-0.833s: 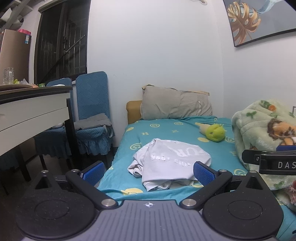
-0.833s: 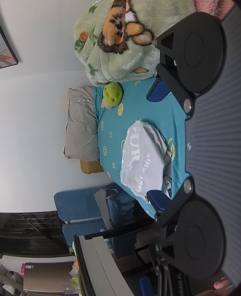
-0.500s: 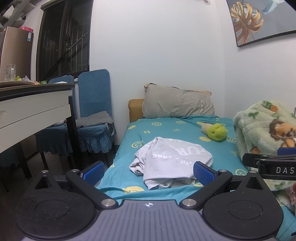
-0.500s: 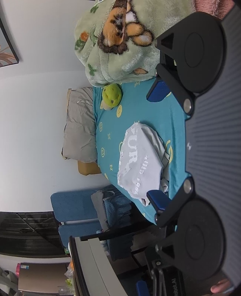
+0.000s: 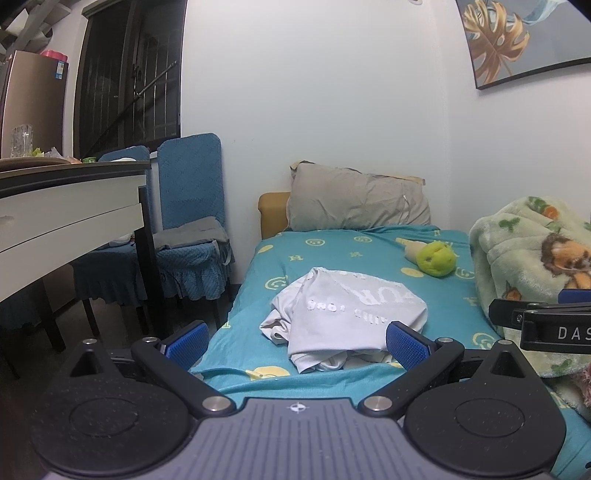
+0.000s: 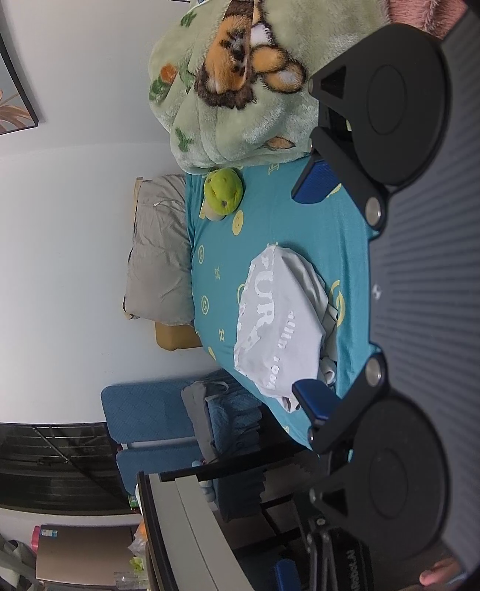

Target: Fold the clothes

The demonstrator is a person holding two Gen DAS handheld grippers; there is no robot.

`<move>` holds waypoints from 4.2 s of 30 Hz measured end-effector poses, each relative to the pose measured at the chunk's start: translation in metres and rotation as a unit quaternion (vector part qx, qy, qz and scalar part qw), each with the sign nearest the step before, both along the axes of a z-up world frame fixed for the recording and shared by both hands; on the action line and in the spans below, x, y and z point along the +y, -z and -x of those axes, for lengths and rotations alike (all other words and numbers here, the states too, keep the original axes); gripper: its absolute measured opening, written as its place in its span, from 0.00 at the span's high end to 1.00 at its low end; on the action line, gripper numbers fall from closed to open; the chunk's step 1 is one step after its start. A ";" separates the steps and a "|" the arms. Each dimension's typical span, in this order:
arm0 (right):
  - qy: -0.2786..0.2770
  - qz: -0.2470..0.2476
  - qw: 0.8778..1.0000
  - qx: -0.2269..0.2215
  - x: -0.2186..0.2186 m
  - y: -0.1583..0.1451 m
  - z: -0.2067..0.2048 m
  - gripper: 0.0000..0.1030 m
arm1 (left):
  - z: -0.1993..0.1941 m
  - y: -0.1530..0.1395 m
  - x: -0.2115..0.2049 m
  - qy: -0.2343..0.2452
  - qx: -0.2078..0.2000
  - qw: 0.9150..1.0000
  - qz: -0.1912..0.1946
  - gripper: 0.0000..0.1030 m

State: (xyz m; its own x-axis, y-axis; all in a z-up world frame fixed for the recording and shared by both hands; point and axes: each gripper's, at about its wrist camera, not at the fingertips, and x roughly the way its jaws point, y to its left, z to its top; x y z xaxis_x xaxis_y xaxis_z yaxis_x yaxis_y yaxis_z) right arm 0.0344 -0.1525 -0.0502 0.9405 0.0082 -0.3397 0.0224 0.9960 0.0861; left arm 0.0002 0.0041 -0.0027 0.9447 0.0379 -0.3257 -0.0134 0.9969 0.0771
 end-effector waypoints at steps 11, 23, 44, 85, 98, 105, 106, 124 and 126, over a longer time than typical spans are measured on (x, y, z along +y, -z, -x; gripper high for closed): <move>0.002 -0.002 1.000 -0.001 0.000 -0.001 0.001 0.00 | 0.000 -0.001 0.000 0.004 0.001 1.000 0.006 0.00; 0.006 0.001 1.000 0.004 0.002 -0.004 0.001 0.00 | 0.001 0.000 -0.001 0.008 0.005 1.000 0.005 0.00; -0.056 -0.174 0.959 0.218 -0.011 0.049 -0.175 0.08 | -0.129 -0.051 0.032 -0.053 0.015 0.998 0.035 0.00; -0.029 -0.230 0.973 -0.003 -0.074 0.018 -0.180 0.91 | -0.127 -0.010 0.034 0.166 -0.038 0.981 0.092 0.85; -0.170 -0.212 0.954 0.127 0.002 0.031 -0.133 0.26 | -0.132 -0.005 0.050 0.149 0.007 0.979 0.142 0.85; -0.170 -0.146 0.956 0.189 0.053 0.069 -0.147 0.27 | -0.159 0.012 0.064 0.118 0.049 0.974 0.186 0.84; -0.166 -0.140 0.955 0.200 0.058 0.076 -0.153 0.27 | -0.164 0.015 0.065 0.116 0.052 0.974 0.189 0.84; -0.027 -0.287 0.946 0.146 -0.041 0.056 -0.157 0.92 | -0.214 0.069 0.054 0.067 0.194 0.975 0.083 0.78; -0.025 -0.289 0.947 0.138 -0.047 0.052 -0.159 0.92 | -0.213 0.078 0.047 0.071 0.210 0.974 0.052 0.70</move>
State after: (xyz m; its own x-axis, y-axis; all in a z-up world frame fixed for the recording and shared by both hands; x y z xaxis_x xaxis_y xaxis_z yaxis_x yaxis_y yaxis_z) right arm 0.1935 -0.1996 -0.1022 0.8105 0.3097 -0.4971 0.0767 0.7853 0.6143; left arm 0.2129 0.0512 -0.0810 0.7207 -0.1365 -0.6797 0.1353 0.9893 -0.0553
